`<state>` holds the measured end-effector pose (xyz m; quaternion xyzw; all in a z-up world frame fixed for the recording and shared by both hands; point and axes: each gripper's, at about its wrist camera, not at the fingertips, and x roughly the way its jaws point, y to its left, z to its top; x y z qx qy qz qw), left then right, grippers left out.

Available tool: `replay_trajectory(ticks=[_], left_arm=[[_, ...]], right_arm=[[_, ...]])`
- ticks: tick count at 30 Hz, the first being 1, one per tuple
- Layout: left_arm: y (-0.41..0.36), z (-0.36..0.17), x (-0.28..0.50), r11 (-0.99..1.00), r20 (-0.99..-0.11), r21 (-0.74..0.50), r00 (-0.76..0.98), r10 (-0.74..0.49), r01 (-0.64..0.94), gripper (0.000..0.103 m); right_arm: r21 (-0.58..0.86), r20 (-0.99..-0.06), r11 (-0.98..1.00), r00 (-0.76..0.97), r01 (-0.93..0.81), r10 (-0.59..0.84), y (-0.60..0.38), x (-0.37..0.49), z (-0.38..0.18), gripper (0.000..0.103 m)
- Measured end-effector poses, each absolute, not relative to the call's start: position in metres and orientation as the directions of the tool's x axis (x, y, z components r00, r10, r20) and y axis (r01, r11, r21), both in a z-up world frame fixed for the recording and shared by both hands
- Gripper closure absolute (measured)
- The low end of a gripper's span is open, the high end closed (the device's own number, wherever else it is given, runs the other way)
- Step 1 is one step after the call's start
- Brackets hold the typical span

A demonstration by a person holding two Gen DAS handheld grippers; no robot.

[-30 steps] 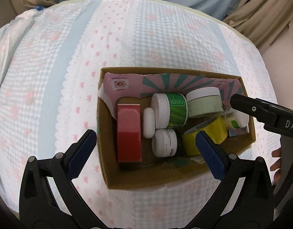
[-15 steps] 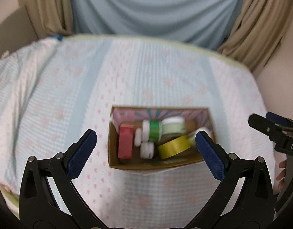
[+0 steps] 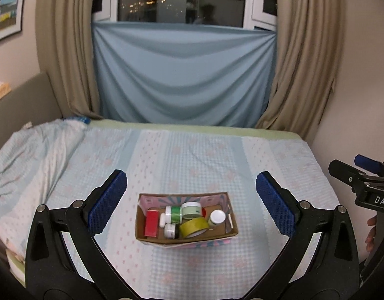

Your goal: Organize rigid objects

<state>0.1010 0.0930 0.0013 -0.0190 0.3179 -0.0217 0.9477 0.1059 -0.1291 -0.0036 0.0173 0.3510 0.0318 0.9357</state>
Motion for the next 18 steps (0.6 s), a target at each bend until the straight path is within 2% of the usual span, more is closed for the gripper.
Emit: replay_trajectory(ticks=[18], left_arm=[[0.059,0.009,0.061,0.997,-0.575,-0.051,0.814,-0.078,0.060,0.000]], right_arm=[[0.024,-0.595,1.000,0.804,0.011,0.005,-0.161,0.055,0.007,0.000]])
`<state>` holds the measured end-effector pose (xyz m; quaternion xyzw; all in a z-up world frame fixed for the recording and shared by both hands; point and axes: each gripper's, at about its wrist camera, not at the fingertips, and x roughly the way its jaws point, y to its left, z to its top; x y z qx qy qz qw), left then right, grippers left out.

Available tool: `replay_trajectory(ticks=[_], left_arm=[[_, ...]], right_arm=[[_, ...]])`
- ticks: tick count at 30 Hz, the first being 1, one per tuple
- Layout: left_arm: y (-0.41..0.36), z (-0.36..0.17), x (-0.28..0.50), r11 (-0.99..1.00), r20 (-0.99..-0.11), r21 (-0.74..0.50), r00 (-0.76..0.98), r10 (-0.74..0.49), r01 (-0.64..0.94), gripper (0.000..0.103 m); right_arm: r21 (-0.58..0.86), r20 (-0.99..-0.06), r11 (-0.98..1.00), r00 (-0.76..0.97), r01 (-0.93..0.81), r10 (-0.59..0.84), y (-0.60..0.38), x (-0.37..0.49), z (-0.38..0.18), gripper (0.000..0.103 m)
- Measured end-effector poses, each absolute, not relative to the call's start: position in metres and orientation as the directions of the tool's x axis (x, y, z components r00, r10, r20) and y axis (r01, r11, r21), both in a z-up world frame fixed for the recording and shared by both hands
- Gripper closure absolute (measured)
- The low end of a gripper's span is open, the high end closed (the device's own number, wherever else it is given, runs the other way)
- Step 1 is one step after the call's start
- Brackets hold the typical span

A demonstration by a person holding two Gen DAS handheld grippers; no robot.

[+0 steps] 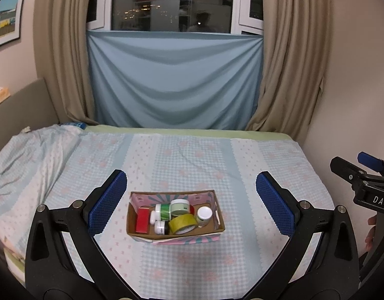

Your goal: Organize rigid objects

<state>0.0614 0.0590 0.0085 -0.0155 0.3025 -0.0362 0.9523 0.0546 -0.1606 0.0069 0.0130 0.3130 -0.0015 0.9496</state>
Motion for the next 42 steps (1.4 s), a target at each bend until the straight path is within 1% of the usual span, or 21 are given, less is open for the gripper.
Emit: replay_trajectory(ticks=[13,42], left_arm=[[0.056,0.009,0.055,0.997,-0.573,-0.057,0.815,-0.081,0.059,0.000],[0.047,0.005,0.052,0.999,-0.571,-0.029,0.820,-0.043,0.032,0.000]], right_arm=[[0.015,-0.593,1.000,0.805,0.013,-0.001,-0.162,0.047,0.009,0.000],[0.000,-0.596,1.000,0.802,0.030,-0.024,-0.160,0.047,0.012,0.000]])
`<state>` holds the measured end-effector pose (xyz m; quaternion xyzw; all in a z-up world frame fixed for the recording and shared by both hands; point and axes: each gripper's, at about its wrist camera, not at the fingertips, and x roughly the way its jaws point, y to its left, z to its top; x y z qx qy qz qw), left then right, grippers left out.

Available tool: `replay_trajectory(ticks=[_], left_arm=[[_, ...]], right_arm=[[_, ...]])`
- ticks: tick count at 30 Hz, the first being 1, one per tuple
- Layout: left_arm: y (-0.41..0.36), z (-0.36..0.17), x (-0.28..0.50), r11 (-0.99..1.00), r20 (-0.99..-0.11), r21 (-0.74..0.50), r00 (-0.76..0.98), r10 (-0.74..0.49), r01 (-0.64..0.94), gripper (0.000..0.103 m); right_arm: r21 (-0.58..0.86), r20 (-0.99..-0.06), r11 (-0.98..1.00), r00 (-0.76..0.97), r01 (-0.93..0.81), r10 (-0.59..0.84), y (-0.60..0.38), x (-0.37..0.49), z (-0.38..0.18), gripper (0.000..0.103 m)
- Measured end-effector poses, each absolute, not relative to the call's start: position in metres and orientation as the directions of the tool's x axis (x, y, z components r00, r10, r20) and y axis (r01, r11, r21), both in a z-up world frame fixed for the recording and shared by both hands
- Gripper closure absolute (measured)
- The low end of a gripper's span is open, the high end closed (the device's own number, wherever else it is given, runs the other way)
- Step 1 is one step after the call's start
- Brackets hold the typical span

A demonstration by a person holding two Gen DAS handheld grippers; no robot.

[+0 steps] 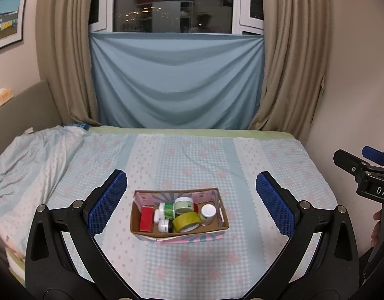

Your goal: Organize rigid objects

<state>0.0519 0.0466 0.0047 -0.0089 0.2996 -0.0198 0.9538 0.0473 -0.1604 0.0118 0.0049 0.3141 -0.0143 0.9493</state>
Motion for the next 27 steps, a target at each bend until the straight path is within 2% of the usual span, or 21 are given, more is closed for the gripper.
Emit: replay_trajectory(ticks=[9,21,27], left_arm=[[0.043,0.001,0.052,1.000,-0.569,-0.015,0.822,-0.022,0.017,0.000],[0.037,0.006,0.043,0.999,-0.495,0.036,0.868,0.048,-0.034,0.000],[0.039,0.007,0.042,1.000,-0.490,0.022,0.872,0.026,-0.017,0.000]], right_arm=[[0.002,-0.602,0.999,0.798,0.032,-0.024,-0.160,0.049,0.012,0.000],[-0.001,-0.604,0.999,0.797,0.033,-0.027,-0.159,0.050,0.011,0.000],[-0.002,-0.602,0.999,0.798,0.036,-0.030,-0.157,0.050,0.011,0.000]])
